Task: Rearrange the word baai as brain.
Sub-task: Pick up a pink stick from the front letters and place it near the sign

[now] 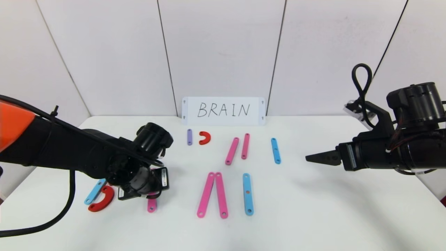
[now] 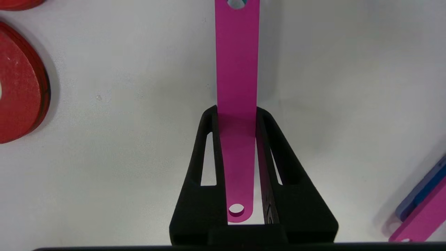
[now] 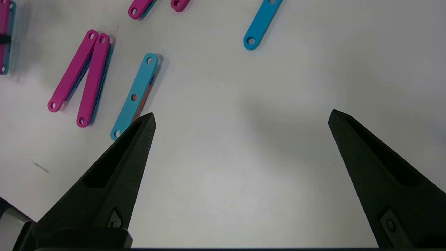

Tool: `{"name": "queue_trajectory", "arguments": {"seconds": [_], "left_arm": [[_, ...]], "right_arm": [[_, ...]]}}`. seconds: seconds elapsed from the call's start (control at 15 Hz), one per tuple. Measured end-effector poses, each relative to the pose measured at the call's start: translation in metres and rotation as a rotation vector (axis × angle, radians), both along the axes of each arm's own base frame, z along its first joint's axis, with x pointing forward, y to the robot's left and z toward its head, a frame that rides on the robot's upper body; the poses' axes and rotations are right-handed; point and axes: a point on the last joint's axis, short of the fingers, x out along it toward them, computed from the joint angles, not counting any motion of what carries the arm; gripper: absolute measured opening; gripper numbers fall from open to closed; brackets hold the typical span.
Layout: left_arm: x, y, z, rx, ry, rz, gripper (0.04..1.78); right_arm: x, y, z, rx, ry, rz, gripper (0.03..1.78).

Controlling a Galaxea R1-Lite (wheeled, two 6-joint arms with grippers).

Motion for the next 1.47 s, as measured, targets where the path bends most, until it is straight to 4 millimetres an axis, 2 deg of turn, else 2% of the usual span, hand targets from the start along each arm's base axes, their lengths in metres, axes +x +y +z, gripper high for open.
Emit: {"name": "queue_trajectory", "arguments": {"seconds": [0.13,0.33,0.6,0.8,1.07,1.47], "left_arm": [[0.004,0.008,0.008,-0.015,-0.022,-0.064,0.3],[0.014,0.031,0.023,-0.019,-0.048,-0.204,0.3],[0.04,0.061,0.054,-0.049,-0.164,-0.38,0.3],[0.064,0.071,0.065,-0.018,-0.208,-0.407,0.3],[0.099,0.082,0.062,0.033,-0.173,-0.429,0.3],[0.132,0.095,0.03,0.087,-0.076,-0.463,0.3]], "right_arm": [[0.0,0.0,0.0,0.0,0.002,0.0,1.74],[-0.001,0.0,-0.001,-0.002,0.004,0.002,1.74],[-0.001,0.0,-0.003,-0.004,0.008,0.006,1.74],[0.0,0.0,-0.004,-0.004,0.012,0.007,1.74],[0.0,0.0,-0.005,-0.005,0.014,0.008,1.74],[0.0,0.0,-0.005,-0.005,0.014,0.008,1.74]]}}
